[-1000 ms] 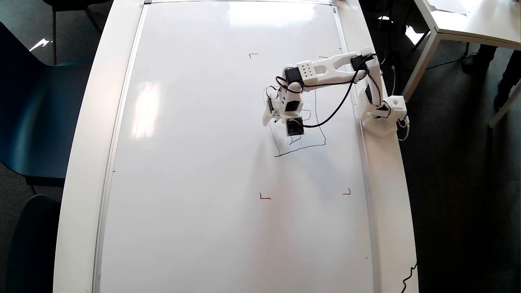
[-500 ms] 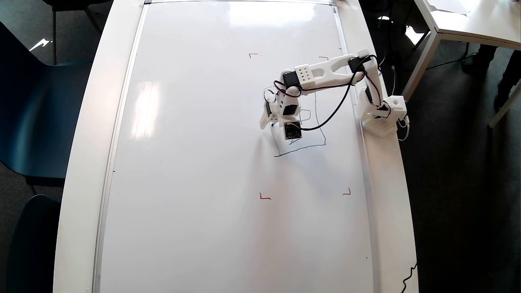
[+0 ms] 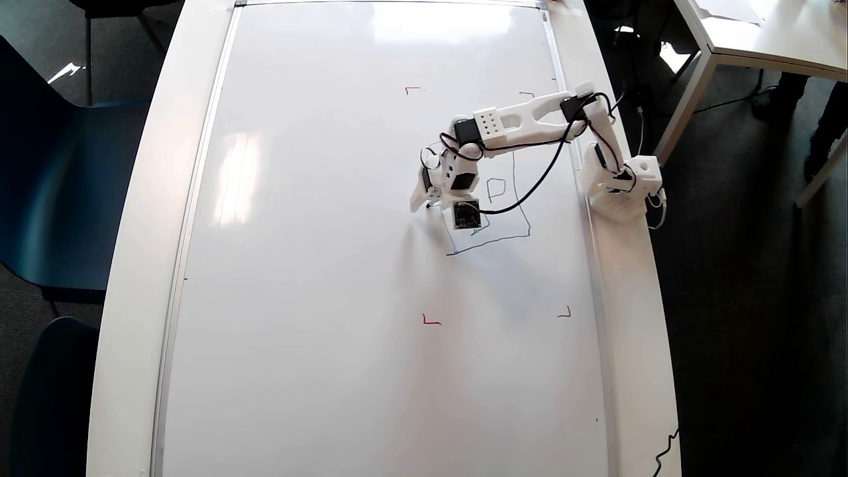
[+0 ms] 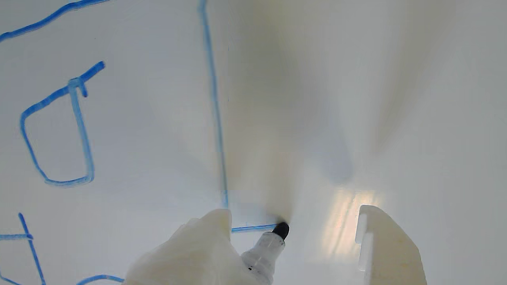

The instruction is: Draw on a whiteboard a robot head using a pen attached to the gripper

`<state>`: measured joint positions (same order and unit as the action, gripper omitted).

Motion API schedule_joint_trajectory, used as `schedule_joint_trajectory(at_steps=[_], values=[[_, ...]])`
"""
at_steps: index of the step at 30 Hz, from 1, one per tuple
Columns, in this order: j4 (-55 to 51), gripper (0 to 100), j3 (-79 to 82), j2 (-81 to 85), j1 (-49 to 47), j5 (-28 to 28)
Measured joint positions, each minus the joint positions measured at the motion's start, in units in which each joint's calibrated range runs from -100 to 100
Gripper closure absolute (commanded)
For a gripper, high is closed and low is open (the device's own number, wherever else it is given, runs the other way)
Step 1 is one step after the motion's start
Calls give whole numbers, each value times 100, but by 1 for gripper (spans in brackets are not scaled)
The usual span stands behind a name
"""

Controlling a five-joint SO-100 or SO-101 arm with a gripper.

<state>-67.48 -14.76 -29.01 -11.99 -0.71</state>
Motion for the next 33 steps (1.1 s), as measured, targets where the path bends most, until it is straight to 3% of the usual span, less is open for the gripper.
schedule_joint_trajectory(at_steps=[8, 33], values=[[59, 78, -676, -440, 30, 74], [-101, 78, -603, -288, 483, 111]])
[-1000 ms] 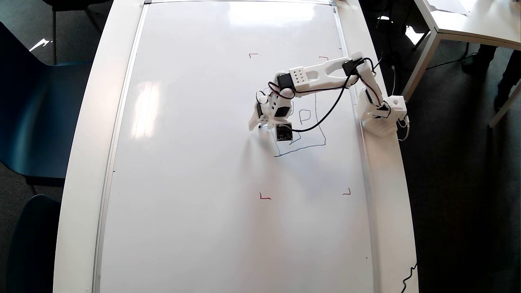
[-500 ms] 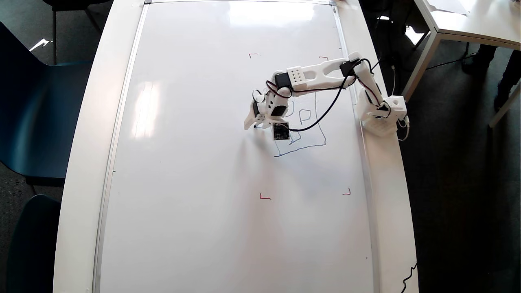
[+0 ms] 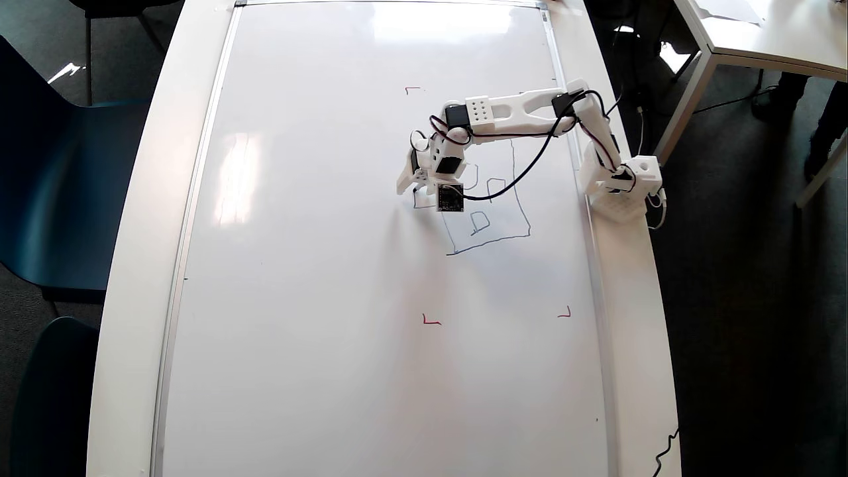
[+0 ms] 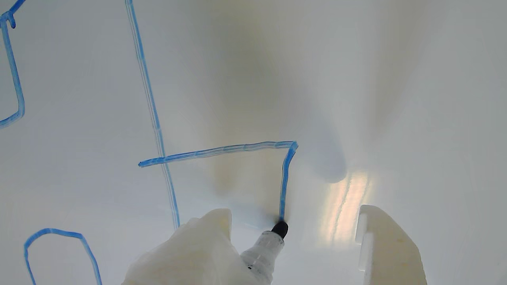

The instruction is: Draw on a whiteboard a robot head using a pen attached to the gripper

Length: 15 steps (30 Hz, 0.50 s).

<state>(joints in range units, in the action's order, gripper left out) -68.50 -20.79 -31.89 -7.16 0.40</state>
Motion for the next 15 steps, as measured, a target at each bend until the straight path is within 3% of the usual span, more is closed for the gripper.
schedule_joint_trajectory(at_steps=[15], values=[[51, 78, -1060, -669, -181, -11]])
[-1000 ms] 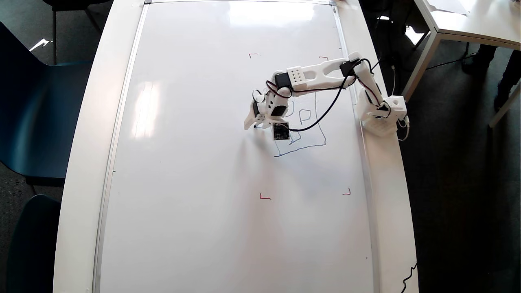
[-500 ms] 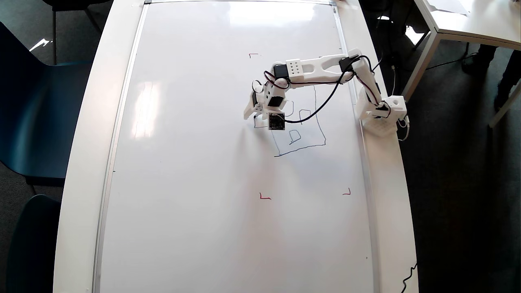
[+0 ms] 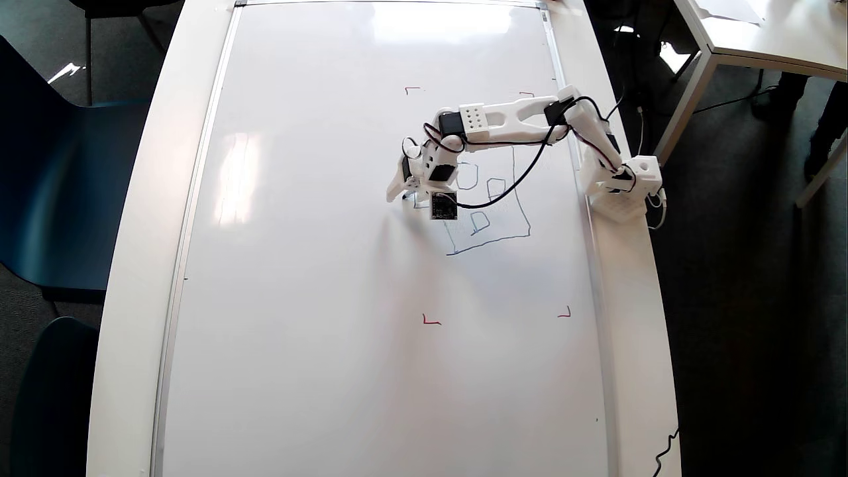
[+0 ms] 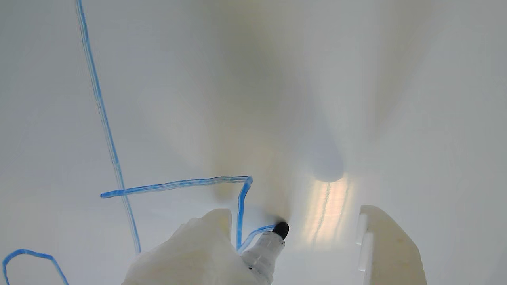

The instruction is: Draw on a whiteboard a robot head using a pen attached to the gripper

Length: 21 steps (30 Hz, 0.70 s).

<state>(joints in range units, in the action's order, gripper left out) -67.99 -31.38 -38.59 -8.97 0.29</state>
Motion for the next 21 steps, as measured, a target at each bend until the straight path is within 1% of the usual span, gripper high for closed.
schedule_joint_trajectory(at_steps=[9, 21], values=[[51, 78, -320, -254, -90, 11], [-110, 78, -311, -237, -588, -106]])
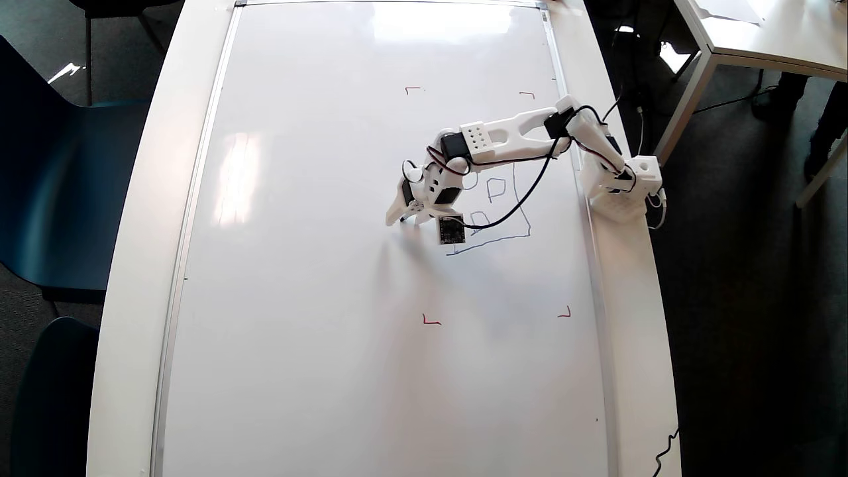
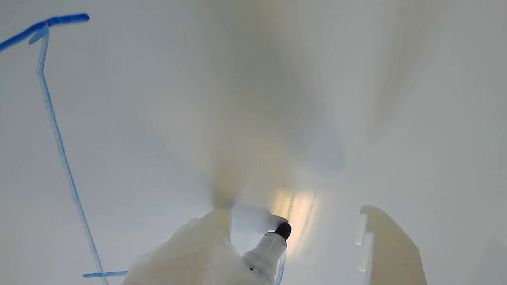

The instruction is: Draw on a whiteboard a robot head using a pen attached to the gripper

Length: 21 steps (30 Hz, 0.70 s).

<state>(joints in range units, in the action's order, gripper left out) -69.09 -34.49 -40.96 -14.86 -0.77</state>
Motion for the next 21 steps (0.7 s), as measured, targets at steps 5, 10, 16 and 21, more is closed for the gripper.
schedule_joint_trajectory(at_steps=[5, 10, 16, 21], values=[[-25, 78, 228, 144, -90, -58], [-25, 78, 758, 432, -90, -58], [-17, 78, 1316, 779, 30, -74], [-17, 78, 1453, 847, 234, -74]])
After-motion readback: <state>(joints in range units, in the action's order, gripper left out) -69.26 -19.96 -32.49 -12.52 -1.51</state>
